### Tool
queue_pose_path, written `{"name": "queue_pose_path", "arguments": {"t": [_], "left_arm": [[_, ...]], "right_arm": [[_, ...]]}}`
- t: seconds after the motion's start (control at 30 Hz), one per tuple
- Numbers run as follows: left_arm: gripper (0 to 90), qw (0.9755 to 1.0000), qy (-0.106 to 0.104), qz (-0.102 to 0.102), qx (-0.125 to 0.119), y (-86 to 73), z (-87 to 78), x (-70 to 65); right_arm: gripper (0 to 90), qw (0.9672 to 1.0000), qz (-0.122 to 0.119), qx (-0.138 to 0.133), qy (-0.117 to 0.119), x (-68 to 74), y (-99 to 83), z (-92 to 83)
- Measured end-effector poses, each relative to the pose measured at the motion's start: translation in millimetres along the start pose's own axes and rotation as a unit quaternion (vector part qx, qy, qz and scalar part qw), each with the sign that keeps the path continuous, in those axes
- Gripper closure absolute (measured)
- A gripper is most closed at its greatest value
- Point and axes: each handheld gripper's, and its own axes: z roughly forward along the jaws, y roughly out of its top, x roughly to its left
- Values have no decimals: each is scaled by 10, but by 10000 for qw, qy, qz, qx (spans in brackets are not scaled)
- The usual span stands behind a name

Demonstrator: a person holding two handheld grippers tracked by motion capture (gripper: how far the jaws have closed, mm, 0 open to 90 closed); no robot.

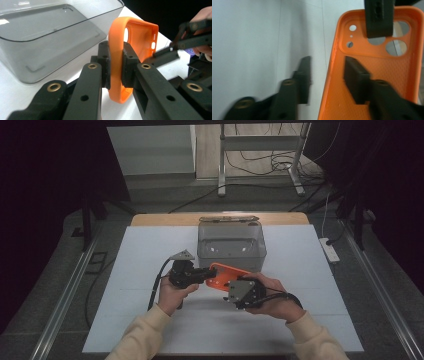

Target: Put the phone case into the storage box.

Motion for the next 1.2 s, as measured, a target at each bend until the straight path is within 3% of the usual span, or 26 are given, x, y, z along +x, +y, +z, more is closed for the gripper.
{"name": "queue_pose_path", "arguments": {"t": [0.07,0.3,0.77,1.2], "left_arm": [[812,10000,9,9,-13,-2,-12,10],[812,9999,38,71,-76,-9,-49,14],[811,9994,108,319,-59,-27,-141,-3],[812,9993,155,339,-88,-36,-198,27]], "right_arm": [[442,9995,297,-90,11,-1,-6,-8],[303,9975,701,-108,-7,-30,-23,-39],[281,9933,1109,-333,55,-84,-137,-115],[282,9899,1276,-618,101,-118,-167,-236]]}}
